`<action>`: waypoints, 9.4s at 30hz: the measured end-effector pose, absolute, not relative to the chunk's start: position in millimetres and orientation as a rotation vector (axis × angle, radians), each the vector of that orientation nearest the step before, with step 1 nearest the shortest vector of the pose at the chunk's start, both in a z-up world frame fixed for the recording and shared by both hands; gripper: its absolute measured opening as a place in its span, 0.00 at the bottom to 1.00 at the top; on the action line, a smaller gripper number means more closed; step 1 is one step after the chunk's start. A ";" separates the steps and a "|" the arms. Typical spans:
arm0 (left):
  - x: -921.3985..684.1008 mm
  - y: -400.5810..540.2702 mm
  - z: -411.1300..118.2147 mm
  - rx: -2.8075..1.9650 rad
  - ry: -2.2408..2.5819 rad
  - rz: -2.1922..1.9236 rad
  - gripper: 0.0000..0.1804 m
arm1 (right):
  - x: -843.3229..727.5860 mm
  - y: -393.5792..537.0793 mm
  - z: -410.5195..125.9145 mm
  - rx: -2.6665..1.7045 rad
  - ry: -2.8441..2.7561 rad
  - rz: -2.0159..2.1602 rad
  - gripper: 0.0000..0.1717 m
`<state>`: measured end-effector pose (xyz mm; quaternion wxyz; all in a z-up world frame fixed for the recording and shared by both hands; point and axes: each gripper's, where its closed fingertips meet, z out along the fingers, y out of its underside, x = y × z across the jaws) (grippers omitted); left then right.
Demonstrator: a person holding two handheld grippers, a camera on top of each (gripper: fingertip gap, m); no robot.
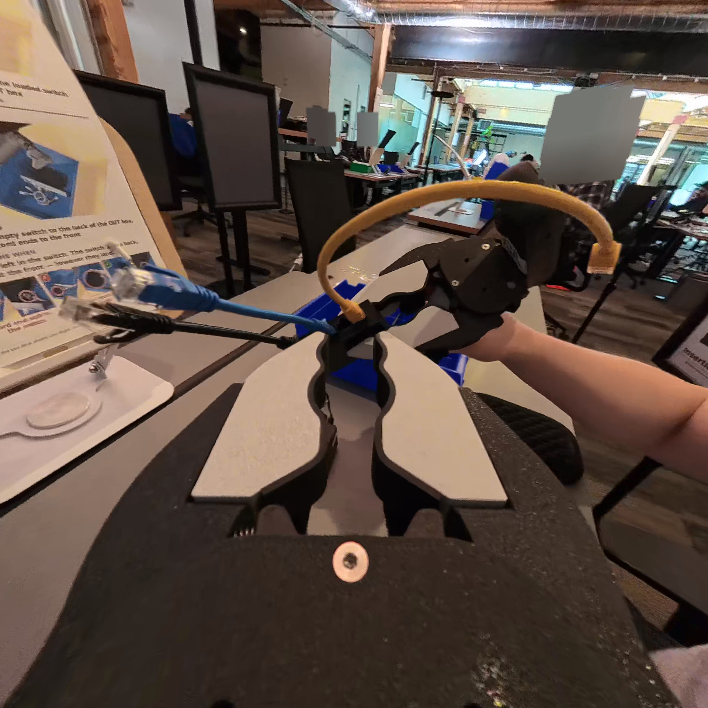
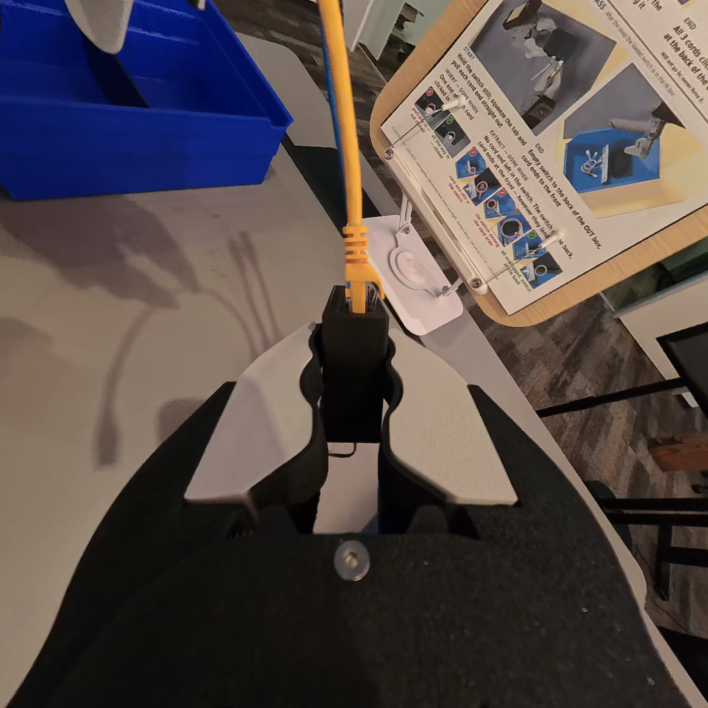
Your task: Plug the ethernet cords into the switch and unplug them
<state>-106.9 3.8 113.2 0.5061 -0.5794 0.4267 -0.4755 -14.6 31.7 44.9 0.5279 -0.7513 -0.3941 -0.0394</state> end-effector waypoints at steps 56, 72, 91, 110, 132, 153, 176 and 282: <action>-77.7 -6.2 75.2 -1.474 1.094 -1.341 0.06 | -55.1 20.8 58.0 -1.342 -1.176 -0.731 0.16; -72.9 -1.9 67.1 -1.544 1.095 -1.364 0.21 | -51.6 31.7 44.6 -1.431 -1.158 -0.645 0.16; -76.6 -7.7 72.4 -1.497 1.167 -1.267 0.26 | -0.5 30.9 74.5 -1.570 -1.020 -0.591 0.16; -88.1 -3.7 84.8 -1.499 1.130 -1.256 0.29 | 65.3 36.2 208.1 -1.538 -0.938 -0.880 0.16; -85.5 -10.3 81.8 -1.504 1.161 -1.244 0.29 | 203.4 21.2 144.0 -1.952 -0.708 -0.673 0.16; -78.0 -6.3 65.4 -1.553 1.181 -1.228 0.29 | 269.9 34.0 -14.7 -2.371 -0.636 -0.011 0.16; -72.5 -9.9 56.6 -1.570 1.217 -1.207 0.29 | 256.6 30.9 -68.2 -2.510 -0.565 0.646 0.17; -54.2 -10.4 19.5 -1.669 1.287 -1.167 0.29 | 376.2 109.6 -42.3 -2.173 0.328 0.444 0.07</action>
